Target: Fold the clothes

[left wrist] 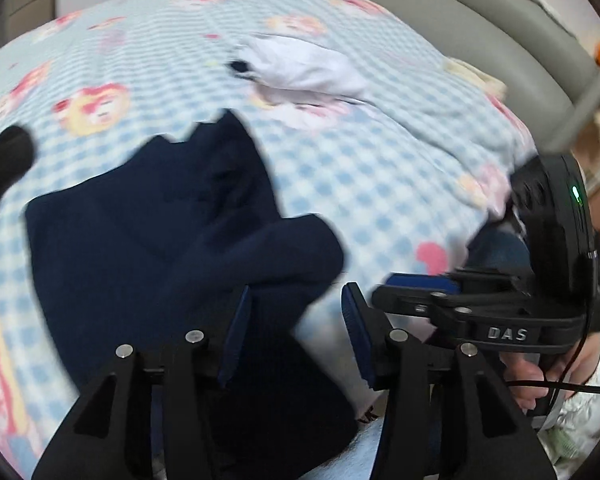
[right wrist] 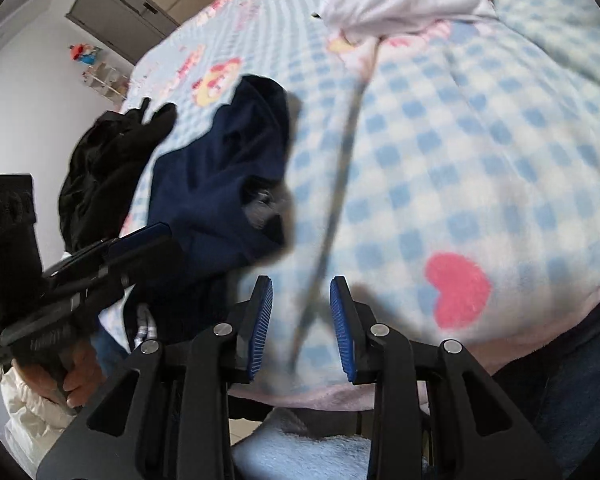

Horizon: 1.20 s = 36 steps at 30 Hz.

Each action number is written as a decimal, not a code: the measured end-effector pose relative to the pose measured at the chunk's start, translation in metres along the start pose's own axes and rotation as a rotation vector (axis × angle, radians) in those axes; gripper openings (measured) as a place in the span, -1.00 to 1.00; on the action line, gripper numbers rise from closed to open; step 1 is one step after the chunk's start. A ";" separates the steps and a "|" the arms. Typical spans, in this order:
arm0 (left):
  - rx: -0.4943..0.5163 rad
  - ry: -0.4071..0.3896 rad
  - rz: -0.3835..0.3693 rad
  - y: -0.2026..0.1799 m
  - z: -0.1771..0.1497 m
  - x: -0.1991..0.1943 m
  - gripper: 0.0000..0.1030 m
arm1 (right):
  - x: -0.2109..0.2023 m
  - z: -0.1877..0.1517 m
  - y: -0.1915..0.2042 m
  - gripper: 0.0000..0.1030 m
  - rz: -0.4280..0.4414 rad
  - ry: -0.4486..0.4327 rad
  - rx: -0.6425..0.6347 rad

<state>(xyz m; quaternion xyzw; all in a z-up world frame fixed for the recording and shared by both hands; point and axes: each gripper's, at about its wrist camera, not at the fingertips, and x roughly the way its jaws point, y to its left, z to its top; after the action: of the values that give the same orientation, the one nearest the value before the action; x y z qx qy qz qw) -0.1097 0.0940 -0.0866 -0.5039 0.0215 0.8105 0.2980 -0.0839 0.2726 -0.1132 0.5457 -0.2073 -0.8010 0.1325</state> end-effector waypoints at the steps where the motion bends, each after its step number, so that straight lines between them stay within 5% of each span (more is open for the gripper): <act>1: 0.013 0.009 0.001 -0.004 0.001 0.007 0.07 | 0.002 0.001 -0.001 -0.42 -0.001 0.000 0.003; 5: 0.005 0.074 0.058 -0.001 0.000 0.039 0.03 | -0.006 0.008 -0.003 -0.41 -0.033 -0.015 0.002; 6: -0.003 0.081 0.072 0.001 -0.002 0.042 -0.21 | -0.009 0.011 0.001 -0.41 -0.043 -0.024 -0.008; 7: -0.018 0.078 0.081 0.004 -0.003 0.041 -0.82 | -0.012 0.013 0.004 -0.40 -0.050 -0.034 -0.022; 8: -0.039 0.068 0.077 0.007 -0.004 0.038 -0.88 | -0.015 0.016 0.008 -0.36 -0.051 -0.040 -0.039; 14: -0.269 -0.198 -0.064 0.059 0.005 -0.058 -0.88 | -0.013 0.030 0.023 -0.32 -0.026 -0.021 -0.073; 18: -0.382 -0.210 -0.018 0.124 0.007 -0.079 -0.79 | -0.009 0.050 0.048 -0.32 0.007 -0.018 -0.121; 19: -0.414 -0.173 -0.001 0.140 0.006 -0.072 -0.70 | -0.007 0.057 0.056 -0.31 0.008 -0.020 -0.143; 21: -0.468 -0.118 0.025 0.166 0.003 -0.060 0.05 | 0.004 0.067 0.066 -0.31 -0.004 -0.014 -0.172; 26: -0.509 -0.155 -0.057 0.187 -0.009 -0.051 0.09 | 0.026 0.090 0.081 -0.31 -0.026 -0.006 -0.220; 31: -0.529 -0.168 0.078 0.201 -0.004 -0.034 0.03 | 0.054 0.118 0.084 -0.22 -0.056 0.003 -0.236; 36: -0.510 -0.193 0.135 0.210 -0.001 -0.036 -0.47 | 0.098 0.145 0.078 -0.20 -0.085 0.052 -0.205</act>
<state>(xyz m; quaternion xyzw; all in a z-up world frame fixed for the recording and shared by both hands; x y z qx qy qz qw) -0.2037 -0.0952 -0.1133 -0.4806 -0.1782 0.8519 0.1077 -0.2557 0.1881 -0.1099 0.5582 -0.0977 -0.8085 0.1590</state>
